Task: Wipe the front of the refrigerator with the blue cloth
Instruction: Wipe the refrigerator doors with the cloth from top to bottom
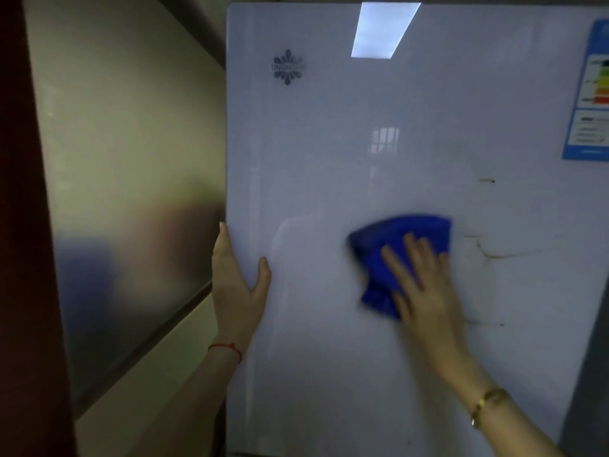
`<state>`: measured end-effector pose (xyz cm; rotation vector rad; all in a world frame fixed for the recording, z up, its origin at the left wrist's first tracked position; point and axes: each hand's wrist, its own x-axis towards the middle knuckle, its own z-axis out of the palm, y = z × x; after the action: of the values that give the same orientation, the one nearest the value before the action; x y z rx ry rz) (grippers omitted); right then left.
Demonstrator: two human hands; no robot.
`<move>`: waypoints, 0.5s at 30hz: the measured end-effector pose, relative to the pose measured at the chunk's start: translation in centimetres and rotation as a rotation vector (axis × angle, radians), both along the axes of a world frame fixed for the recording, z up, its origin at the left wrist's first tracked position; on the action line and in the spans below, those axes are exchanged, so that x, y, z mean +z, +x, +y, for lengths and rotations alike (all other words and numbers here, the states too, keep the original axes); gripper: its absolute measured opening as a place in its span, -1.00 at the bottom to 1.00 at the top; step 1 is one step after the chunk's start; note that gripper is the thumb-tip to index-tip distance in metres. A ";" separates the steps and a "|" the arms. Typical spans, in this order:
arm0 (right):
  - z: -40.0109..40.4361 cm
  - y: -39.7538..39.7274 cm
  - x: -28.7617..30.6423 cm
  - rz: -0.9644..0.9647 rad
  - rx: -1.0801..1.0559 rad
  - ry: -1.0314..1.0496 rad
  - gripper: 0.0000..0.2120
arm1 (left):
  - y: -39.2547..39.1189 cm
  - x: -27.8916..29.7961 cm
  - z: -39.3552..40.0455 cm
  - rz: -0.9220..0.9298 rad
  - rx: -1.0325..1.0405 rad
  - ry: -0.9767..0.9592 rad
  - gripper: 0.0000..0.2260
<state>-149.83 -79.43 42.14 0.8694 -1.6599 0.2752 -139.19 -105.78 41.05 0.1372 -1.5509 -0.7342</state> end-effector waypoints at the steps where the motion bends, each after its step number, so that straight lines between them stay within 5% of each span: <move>1: 0.5 -0.3 2.5 -0.019 0.001 -0.109 -0.47 | 0.0 0.0 0.1 0.002 0.014 -0.004 -0.32; 5: -1.3 0.3 9.6 -0.070 0.049 -0.386 -0.56 | -0.7 0.0 0.4 0.010 0.085 0.011 -0.31; 11: 1.1 0.1 -3.5 -0.055 -0.011 -0.059 -0.52 | -1.1 0.0 1.2 0.029 0.123 0.021 -0.28; 15: 4.2 -1.2 1.3 -0.083 0.023 -0.228 -0.55 | -1.3 -0.1 1.2 0.014 0.159 0.003 -0.28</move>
<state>-151.08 -75.19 43.47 0.7130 -1.6580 0.5125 -140.52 -104.54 40.93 0.2544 -1.5064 -0.6112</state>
